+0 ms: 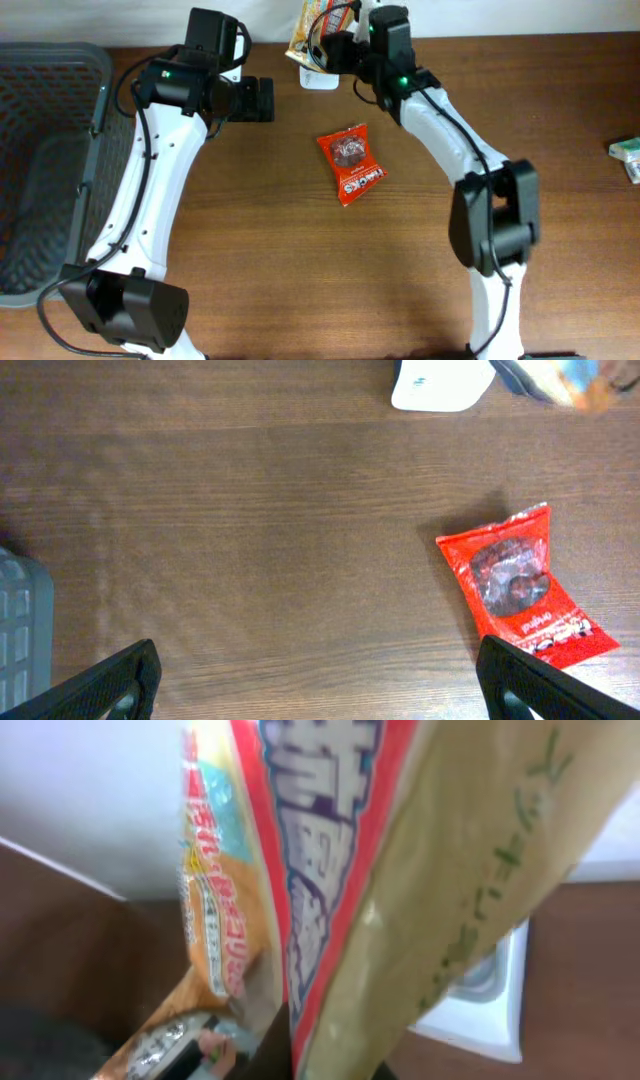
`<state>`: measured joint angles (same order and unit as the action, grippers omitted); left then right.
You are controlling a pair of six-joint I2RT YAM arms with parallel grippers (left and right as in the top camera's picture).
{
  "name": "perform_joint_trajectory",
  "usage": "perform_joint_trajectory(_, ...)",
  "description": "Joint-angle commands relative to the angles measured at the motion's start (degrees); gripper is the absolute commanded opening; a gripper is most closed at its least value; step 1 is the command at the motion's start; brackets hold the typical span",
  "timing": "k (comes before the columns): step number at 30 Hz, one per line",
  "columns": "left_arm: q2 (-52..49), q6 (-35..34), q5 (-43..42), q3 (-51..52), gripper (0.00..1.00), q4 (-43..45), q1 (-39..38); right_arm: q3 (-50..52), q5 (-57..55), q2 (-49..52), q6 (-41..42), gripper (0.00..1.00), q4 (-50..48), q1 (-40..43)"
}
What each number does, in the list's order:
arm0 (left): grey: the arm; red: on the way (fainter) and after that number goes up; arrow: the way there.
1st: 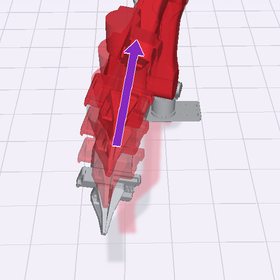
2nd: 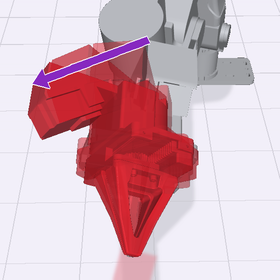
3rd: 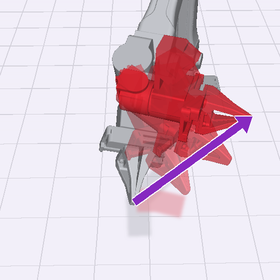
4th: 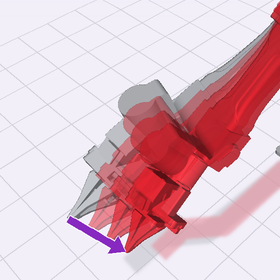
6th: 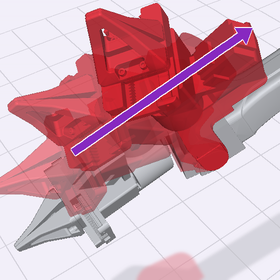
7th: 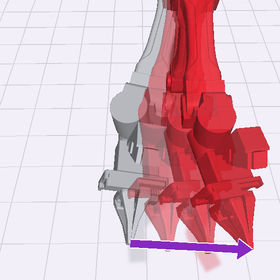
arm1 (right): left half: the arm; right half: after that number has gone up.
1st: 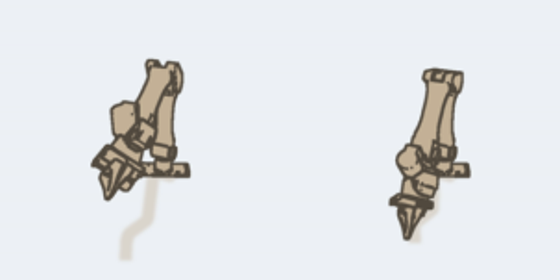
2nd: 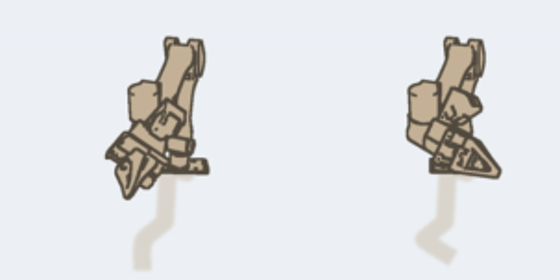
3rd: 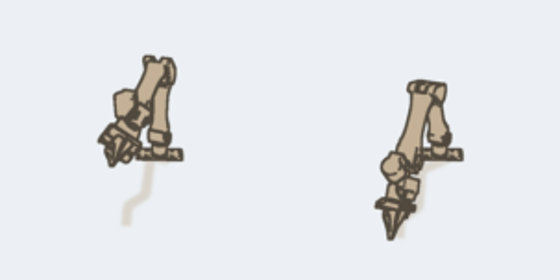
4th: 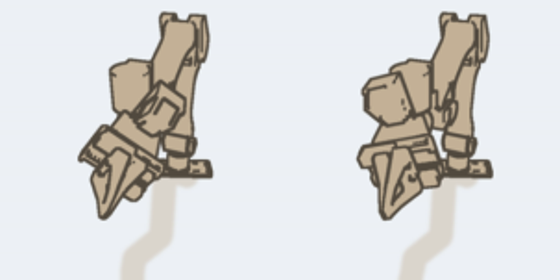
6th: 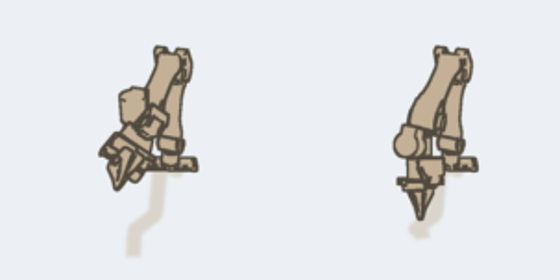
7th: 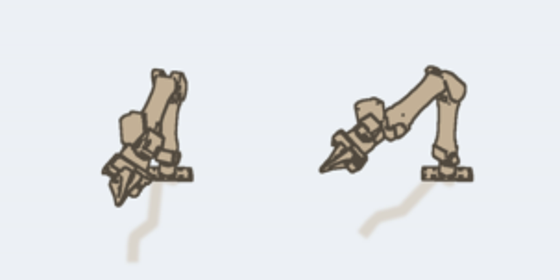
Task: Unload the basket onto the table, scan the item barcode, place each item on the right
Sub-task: 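Hold the wipes package in front of the scanner with the right gripper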
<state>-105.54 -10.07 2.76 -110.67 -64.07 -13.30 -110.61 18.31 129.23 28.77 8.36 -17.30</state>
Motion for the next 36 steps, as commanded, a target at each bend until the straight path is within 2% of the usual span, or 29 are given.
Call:
perform_joint_trajectory(1, 0.13, 0.35, -0.42, -0.11, 0.99, -0.13, 0.35, -13.51, -2.27, 9.79, -3.56, 0.04, 6.38, -0.20)
perform_joint_trajectory(3, 0.13, 0.33, -0.42, -0.11, 0.99, -0.11, 0.35, -13.57, -2.47, 12.11, -6.95, 0.04, 8.74, -1.11)
perform_joint_trajectory(7, 0.13, 0.35, -0.42, -0.11, 0.99, -0.13, 0.35, -14.69, -2.47, 12.24, -7.56, 0.04, 11.19, -1.38)
perform_joint_trajectory(10, 0.13, 0.35, -0.42, -0.11, 0.99, -0.13, 0.35, -22.40, -2.47, 11.93, -7.54, 0.04, 19.58, -0.59)
perform_joint_trajectory(15, 0.13, 0.33, -0.42, -0.11, 0.99, -0.13, 0.35, -28.22, -2.21, 11.91, 1.31, 0.04, 28.61, -0.26)
perform_joint_trajectory(18, 0.13, 0.33, -0.42, -0.11, 0.99, -0.13, 0.35, -26.36, -2.95, 12.11, 1.79, 0.04, 32.61, -0.70)
perform_joint_trajectory(25, 0.13, 0.35, -0.42, -0.11, 0.99, -0.13, 0.35, -29.14, -2.01, 6.86, -0.87, 0.04, 33.09, -1.44)
perform_joint_trajectory(32, 0.13, 0.33, -0.42, -0.11, 0.99, -0.13, 0.35, -29.05, -2.45, 14.84, -4.07, 0.04, 34.36, -3.74)
perform_joint_trajectory(36, 0.13, 0.35, -0.42, -0.11, 0.99, -0.13, 0.35, -29.24, -2.47, 15.34, -5.46, 0.04, 34.10, -3.23)
